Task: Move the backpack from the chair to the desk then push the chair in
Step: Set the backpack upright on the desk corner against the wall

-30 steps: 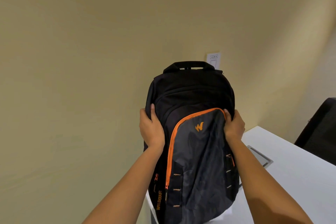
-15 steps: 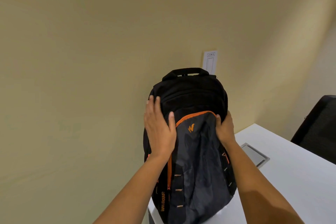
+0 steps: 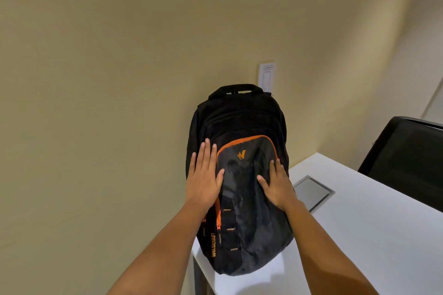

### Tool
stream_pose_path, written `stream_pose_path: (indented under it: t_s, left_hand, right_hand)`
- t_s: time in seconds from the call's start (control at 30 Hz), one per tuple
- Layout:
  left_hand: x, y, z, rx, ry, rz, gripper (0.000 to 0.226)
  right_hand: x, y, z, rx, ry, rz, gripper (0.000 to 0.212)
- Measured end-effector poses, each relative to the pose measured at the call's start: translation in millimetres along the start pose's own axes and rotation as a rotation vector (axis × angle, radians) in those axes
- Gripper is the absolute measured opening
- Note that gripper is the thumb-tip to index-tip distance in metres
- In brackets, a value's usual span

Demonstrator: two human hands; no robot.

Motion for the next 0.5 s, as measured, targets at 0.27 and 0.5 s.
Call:
stream_pose_path:
  t_s: [0.27,0.5]
  left_hand:
    - [-21,-20,-3,0.133,-0.051,-0.144,0.062]
    - [-39,-64,-17,0.245,-0.139,-0.255,0.059]
  right_hand:
    - [-18,-62,-16,0.065,-0.166,0.02,0.071]
    - [-46,-136,-47,0.141,-0.186,0.163,0.072]
Point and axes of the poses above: each hand's wrist, its own y-axis towards the middle knuckle, its own x-axis out of the palm, z = x × y, the point moved 6 cm from there along y, towards the middle knuckle, and after that the axes turned 6 degrees about x, right-handed, at the moved point
